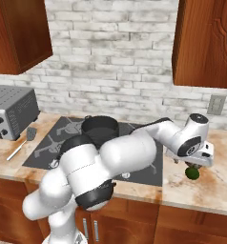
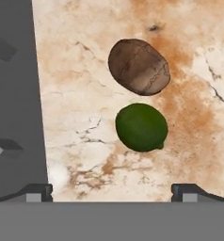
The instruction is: Put the potato and lime in the pot. Retrieve the spatula and lightly stir the vegetables in the pot.
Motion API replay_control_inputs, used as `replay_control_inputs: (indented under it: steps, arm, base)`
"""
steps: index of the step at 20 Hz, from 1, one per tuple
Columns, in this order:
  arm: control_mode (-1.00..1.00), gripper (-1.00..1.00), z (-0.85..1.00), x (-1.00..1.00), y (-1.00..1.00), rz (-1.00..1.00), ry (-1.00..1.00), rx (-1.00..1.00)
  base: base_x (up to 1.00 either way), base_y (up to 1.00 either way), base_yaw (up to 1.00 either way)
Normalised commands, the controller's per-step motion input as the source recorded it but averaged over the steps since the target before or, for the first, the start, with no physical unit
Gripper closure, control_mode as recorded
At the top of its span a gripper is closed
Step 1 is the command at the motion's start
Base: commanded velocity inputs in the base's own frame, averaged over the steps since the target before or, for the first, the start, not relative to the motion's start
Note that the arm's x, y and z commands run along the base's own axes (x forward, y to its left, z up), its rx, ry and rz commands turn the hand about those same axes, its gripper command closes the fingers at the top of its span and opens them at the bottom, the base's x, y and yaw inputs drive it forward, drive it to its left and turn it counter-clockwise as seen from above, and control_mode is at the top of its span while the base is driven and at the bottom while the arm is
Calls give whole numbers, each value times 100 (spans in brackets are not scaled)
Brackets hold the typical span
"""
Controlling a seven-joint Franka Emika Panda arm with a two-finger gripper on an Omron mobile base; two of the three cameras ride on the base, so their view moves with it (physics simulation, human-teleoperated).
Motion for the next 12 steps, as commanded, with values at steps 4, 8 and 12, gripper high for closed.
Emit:
replay_control_inputs:
  steps: [4, 8, 12]
  arm:
    - [-100, -100, -20, 13, 0, 8, 2, 0]
    - [-100, -100, -26, 24, -1, 8, 1, 0]
    - [-100, -100, -23, 11, -14, 6, 5, 0]
  base:
    - [0, 0, 0]
    - [0, 0, 0]
    - [0, 0, 0]
